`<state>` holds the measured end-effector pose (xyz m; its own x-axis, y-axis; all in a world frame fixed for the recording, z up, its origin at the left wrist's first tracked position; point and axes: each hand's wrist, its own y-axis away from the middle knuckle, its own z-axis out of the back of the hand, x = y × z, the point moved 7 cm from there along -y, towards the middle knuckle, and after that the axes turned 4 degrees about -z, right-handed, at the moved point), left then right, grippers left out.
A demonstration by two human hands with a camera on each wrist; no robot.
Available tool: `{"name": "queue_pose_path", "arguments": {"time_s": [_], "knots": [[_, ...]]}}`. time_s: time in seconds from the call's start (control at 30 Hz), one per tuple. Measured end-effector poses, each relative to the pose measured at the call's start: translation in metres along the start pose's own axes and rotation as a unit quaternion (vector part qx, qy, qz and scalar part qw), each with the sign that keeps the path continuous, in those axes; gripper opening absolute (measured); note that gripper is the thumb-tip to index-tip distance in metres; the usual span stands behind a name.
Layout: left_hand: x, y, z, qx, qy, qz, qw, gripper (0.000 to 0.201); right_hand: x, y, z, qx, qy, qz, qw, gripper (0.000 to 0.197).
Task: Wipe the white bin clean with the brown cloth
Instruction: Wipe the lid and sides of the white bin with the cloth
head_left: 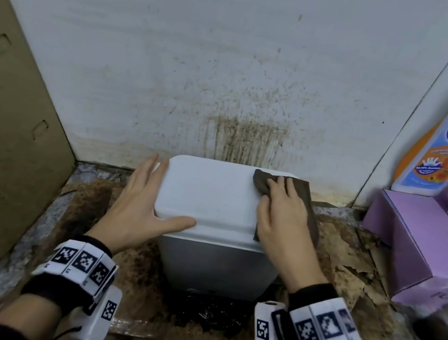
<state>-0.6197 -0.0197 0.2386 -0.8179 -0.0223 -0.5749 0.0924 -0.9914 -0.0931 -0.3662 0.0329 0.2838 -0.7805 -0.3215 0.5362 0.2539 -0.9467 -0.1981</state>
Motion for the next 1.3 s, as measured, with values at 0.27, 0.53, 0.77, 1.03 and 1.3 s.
{"name": "queue_pose_path", "arguments": {"time_s": [0.27, 0.53, 0.77, 1.03, 1.3], "knots": [[-0.001, 0.001, 0.0, 0.015, 0.024, -0.024, 0.999, 0.134, 0.084, -0.006, -0.073, 0.048, 0.135, 0.042, 0.989, 0.068], [-0.003, 0.0, 0.004, 0.019, 0.015, -0.055, 0.998, 0.144, 0.093, -0.013, -0.088, 0.066, 0.156, 0.113, 0.979, 0.06], [-0.002, 0.001, 0.005, 0.022, 0.006, -0.053, 0.998, 0.134, 0.022, -0.007, -0.033, 0.021, 0.167, 0.033, 0.985, 0.062], [-0.001, 0.003, 0.003, 0.018, 0.02, -0.039, 0.999, 0.134, -0.036, -0.009, -0.003, -0.038, 0.147, -0.067, 0.986, 0.061], [-0.009, 0.005, 0.004, -0.014, 0.048, -0.03, 0.998, 0.133, 0.031, -0.008, -0.04, 0.012, 0.176, -0.004, 0.984, 0.06]]}}
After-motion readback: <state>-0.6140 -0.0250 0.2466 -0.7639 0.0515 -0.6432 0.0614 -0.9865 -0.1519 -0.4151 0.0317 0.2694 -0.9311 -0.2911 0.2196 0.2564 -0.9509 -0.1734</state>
